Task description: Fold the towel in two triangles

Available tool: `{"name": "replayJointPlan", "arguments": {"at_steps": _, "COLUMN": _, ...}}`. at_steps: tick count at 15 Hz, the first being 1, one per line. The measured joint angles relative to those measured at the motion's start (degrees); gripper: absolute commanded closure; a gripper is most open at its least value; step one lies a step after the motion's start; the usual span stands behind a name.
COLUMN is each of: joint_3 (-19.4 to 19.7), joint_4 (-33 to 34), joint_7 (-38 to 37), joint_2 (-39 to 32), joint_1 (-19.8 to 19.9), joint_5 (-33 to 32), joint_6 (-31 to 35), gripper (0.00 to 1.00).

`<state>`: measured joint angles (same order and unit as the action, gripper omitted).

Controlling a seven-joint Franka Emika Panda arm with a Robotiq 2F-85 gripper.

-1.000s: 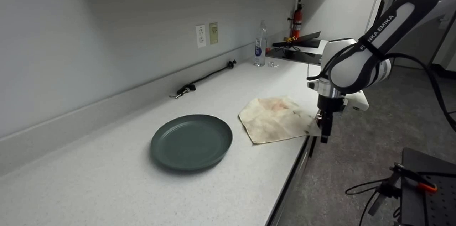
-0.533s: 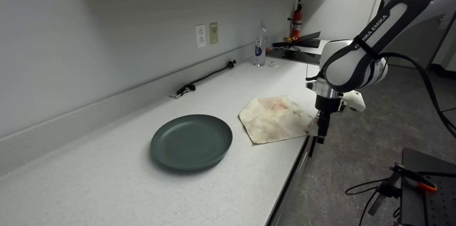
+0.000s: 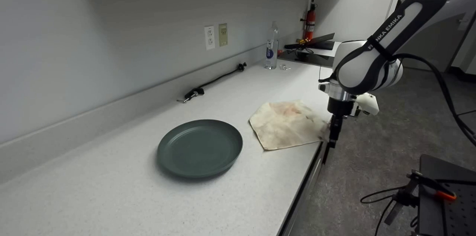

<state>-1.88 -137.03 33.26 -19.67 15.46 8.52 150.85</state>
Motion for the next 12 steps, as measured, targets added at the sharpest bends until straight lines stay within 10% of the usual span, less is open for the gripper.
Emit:
{"name": "replayJointPlan", "arguments": {"at_steps": 4, "joint_3": 0.02, "joint_4": 0.28, "joint_7": -0.05, "joint_2": -0.02, "joint_1": 0.04, "joint_5": 0.00, "joint_6": 0.00, "gripper": 0.97}}
{"name": "replayJointPlan", "arguments": {"at_steps": 6, "joint_3": 0.06, "joint_4": 0.29, "joint_7": -0.08, "joint_2": -0.02, "joint_1": 0.04, "joint_5": 0.00, "joint_6": 0.00, "gripper": 0.63}}
{"name": "replayJointPlan", "arguments": {"at_steps": 12, "joint_3": 1.24, "joint_4": 0.29, "joint_7": -1.14, "joint_2": -0.02, "joint_1": -0.03, "joint_5": -1.76, "joint_6": 0.00, "gripper": 0.34}}
